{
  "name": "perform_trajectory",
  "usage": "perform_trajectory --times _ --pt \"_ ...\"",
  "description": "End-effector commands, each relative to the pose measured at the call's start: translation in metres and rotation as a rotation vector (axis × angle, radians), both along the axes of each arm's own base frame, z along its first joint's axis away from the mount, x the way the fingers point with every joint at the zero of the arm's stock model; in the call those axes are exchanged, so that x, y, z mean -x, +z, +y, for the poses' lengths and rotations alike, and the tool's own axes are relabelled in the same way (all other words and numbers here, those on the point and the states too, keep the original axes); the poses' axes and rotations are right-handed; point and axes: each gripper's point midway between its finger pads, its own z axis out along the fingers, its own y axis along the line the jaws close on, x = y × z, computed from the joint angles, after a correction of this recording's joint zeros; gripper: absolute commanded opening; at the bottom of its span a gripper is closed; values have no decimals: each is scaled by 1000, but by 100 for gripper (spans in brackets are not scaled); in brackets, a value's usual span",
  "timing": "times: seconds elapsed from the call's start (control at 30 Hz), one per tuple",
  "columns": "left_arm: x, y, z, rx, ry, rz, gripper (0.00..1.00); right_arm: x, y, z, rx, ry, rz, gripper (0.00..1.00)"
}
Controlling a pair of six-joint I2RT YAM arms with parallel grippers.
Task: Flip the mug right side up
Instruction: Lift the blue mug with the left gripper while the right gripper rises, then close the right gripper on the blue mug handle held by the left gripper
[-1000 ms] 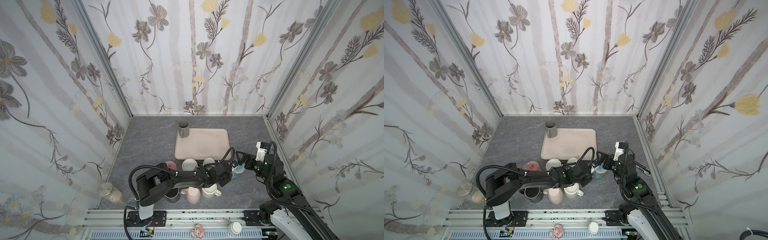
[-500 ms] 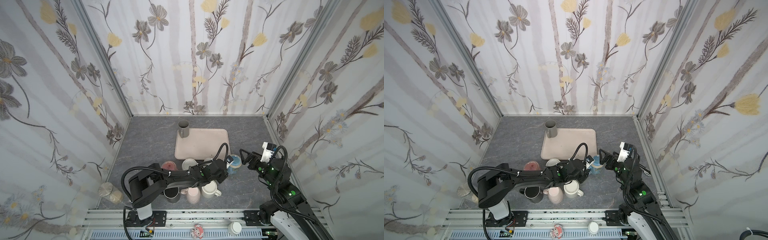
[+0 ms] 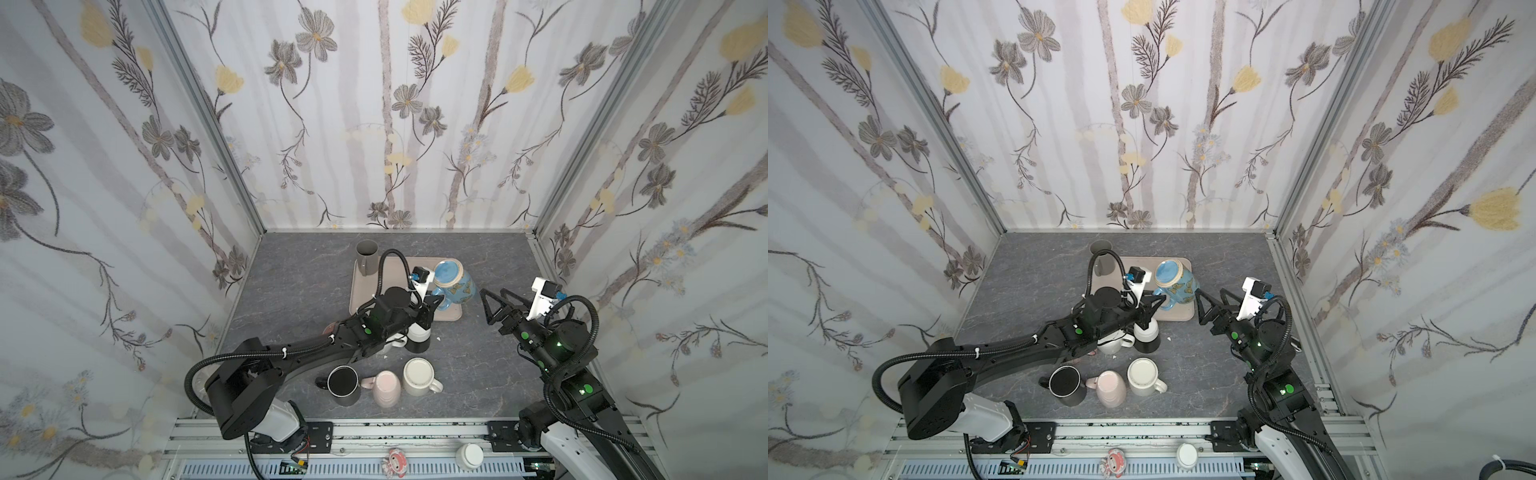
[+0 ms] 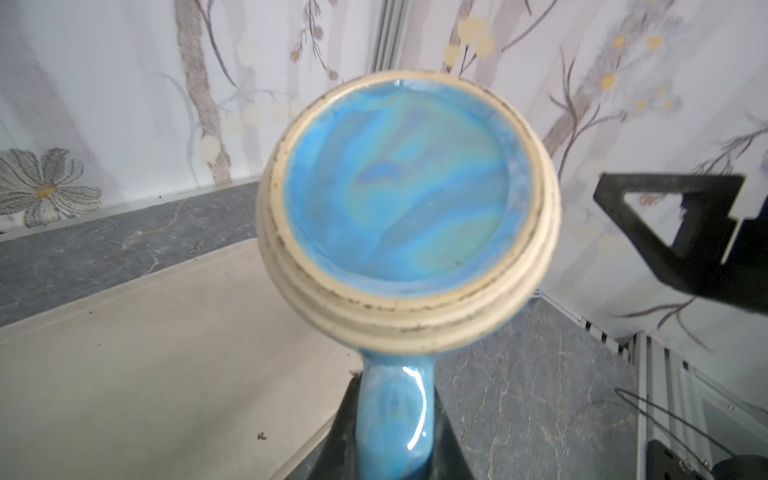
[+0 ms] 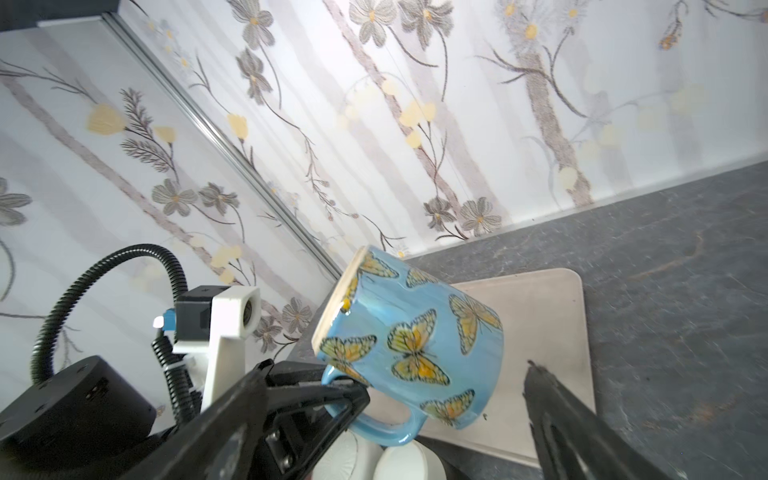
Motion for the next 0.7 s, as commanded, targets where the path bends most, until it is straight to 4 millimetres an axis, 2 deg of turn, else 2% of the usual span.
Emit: perform_trajectory --times 0.0,0.1,0.17,0.3,0.5,0.67 --pt "4 74 18 248 -33 -129 0 12 30 22 -79 155 -116 95" --pt "13 99 40 309 -39 -198 0 19 31 40 -140 285 -135 94" --pt "26 119 58 366 -53 -258 0 25 29 51 -187 370 -143 92" --pt "43 140 81 453 -59 -323 0 38 31 69 -233 510 -192 91" --pt "55 153 86 553 -124 -336 0 48 38 102 -232 639 -243 90" --pt "65 163 90 615 -160 -350 0 49 45 123 -247 707 -280 82"
